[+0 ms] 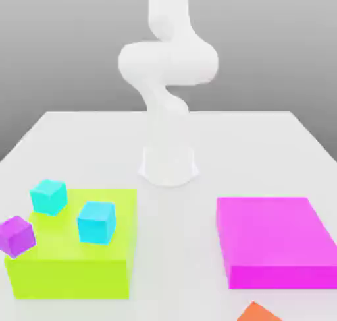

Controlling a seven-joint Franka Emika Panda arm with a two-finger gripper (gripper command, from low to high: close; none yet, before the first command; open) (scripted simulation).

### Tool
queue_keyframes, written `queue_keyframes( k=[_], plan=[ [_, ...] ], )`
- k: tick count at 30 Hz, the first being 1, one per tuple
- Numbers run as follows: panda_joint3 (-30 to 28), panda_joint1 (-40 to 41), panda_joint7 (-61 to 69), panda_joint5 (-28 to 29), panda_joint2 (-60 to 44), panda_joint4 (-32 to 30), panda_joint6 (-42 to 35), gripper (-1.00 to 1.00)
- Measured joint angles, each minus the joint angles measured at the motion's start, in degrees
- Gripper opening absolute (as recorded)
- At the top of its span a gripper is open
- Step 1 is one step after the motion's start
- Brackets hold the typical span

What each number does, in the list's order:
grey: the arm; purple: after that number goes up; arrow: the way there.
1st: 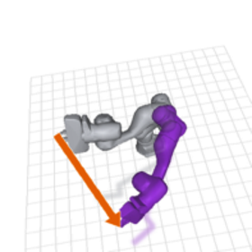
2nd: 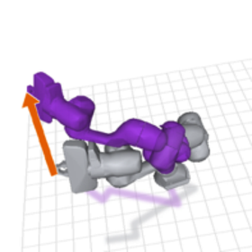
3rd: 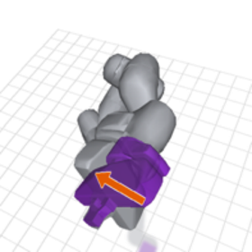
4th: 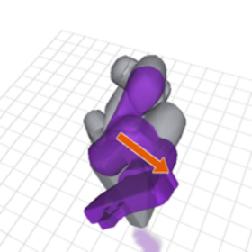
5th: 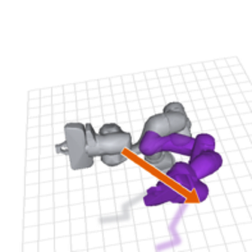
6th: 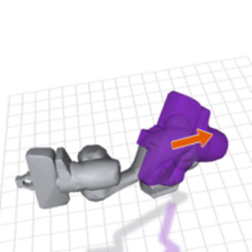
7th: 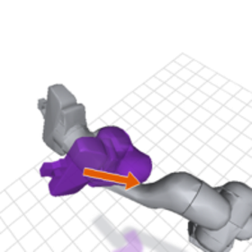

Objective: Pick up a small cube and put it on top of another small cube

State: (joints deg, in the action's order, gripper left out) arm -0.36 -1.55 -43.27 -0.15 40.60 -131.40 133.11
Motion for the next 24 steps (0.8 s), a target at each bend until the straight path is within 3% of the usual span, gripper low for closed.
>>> queue_keyframes(
  k=[24],
  plan=[
    [1.3, -10.0, 24.2, -1.0, -50.2, 3.6, 12.8, 0.0]
  ],
)
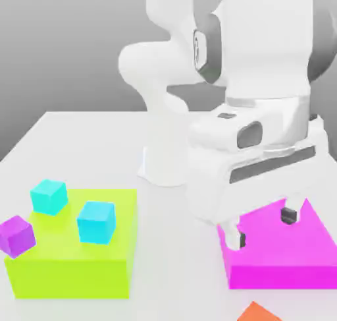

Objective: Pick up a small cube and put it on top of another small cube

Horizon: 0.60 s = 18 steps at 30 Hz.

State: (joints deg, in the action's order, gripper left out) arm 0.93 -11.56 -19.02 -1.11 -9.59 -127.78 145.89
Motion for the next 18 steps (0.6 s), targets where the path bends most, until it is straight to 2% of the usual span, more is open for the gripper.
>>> queue_keyframes(
  k=[5, 9, 10, 18],
  plan=[
    [0.9, -1.1, 3.5, 2.0, -10.4, 0.7, 2.6, 0.0],
    [0.8, -1.6, 3.9, 2.9, -18.7, 2.1, 8.1, 0.0],
    [0.7, -1.7, 3.9, 3.0, -20.5, 2.5, 9.5, -1.0],
    [0.8, -1.6, 3.9, 3.0, -19.5, 2.3, 8.6, -1.0]
  ],
)
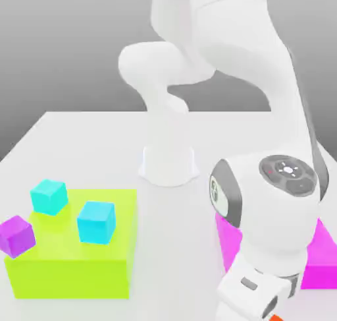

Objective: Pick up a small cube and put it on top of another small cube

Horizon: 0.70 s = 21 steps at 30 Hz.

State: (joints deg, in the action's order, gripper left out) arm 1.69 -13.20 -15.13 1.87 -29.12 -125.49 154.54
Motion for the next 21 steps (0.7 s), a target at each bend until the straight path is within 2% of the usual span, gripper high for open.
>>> queue_keyframes(
  k=[4, 10, 15, 21],
  plan=[
    [-0.6, 0.9, 0.0, -0.4, 7.6, -2.0, -5.5, -1.0],
    [-8.6, 6.9, -3.4, 0.9, 20.1, -8.9, -10.7, -1.0],
    [-13.5, 17.3, -7.3, 3.5, 30.3, -14.8, -14.8, -1.0],
    [-17.7, 25.2, -11.7, 6.2, 42.4, -22.0, -19.5, -1.0]
  ],
)
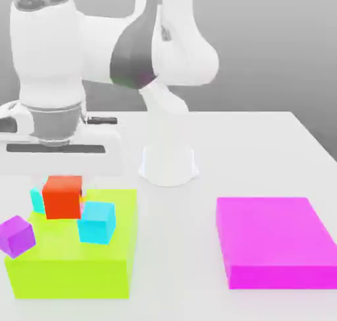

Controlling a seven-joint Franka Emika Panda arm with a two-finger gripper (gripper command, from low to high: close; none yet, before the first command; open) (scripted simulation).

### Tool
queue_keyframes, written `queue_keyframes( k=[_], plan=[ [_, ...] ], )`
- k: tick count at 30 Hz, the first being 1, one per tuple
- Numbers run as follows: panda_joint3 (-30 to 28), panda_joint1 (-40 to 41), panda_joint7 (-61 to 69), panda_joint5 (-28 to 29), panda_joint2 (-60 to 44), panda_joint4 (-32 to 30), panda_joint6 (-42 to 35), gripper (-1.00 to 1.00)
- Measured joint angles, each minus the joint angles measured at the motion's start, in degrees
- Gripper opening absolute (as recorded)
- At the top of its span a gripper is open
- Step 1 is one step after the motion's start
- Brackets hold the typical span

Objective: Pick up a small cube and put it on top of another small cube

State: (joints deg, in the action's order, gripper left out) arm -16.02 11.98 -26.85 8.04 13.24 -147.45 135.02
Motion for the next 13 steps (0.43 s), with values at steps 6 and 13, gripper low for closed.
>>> queue_keyframes(
  k=[6, 13],
  plan=[
    [-4.2, 7.8, -2.8, 1.4, 7.2, -6.6, -0.7, -1.0],
    [-5.5, 7.7, -1.9, 0.4, 1.4, -9.4, 7.8, 1.0]
  ],
)
